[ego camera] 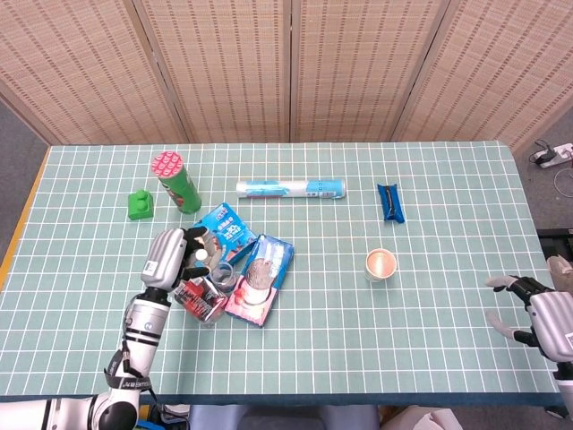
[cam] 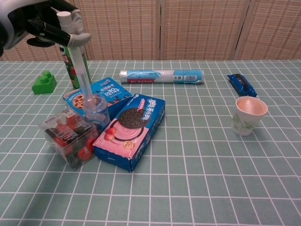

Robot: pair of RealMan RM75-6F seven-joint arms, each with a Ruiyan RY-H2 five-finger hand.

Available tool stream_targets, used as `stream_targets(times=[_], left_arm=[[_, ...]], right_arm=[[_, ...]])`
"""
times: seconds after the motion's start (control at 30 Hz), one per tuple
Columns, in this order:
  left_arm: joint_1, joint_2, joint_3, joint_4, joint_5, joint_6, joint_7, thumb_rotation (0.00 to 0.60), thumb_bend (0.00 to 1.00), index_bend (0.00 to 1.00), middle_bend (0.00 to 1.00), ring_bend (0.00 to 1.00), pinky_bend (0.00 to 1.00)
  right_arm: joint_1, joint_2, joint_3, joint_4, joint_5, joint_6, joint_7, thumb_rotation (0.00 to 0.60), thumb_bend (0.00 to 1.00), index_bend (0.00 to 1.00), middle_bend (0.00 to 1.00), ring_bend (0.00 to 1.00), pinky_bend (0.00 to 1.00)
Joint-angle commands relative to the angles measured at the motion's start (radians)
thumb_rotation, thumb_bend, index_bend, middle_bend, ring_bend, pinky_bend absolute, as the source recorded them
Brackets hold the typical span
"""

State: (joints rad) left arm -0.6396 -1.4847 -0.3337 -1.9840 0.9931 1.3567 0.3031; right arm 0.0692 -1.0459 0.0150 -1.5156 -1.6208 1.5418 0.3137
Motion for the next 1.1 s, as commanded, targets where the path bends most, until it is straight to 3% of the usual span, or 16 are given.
stream_targets(times=[0.03,1.1], left_arm=[[0.0,-0.02,0.012,0.033,0.007,-0.004,-0.005,0.6,0.53,0.83,1.0,0.95,1.0],[0.012,-0.145,0.064,0.247,0.065,-0.047,-0.041,0.6,0.53,0.83,1.0,0.95,1.0]], right_arm=[[0.0,0.0,0.0,0.001,0.0,0.0,0.002,0.6,0.21,0.37,0.44,0.39,0.6],[0.0,0.004,-0.003,-0.003,-0.001,-0.004,0.0,0.6,0.21,0.37,0.44,0.39,0.6]])
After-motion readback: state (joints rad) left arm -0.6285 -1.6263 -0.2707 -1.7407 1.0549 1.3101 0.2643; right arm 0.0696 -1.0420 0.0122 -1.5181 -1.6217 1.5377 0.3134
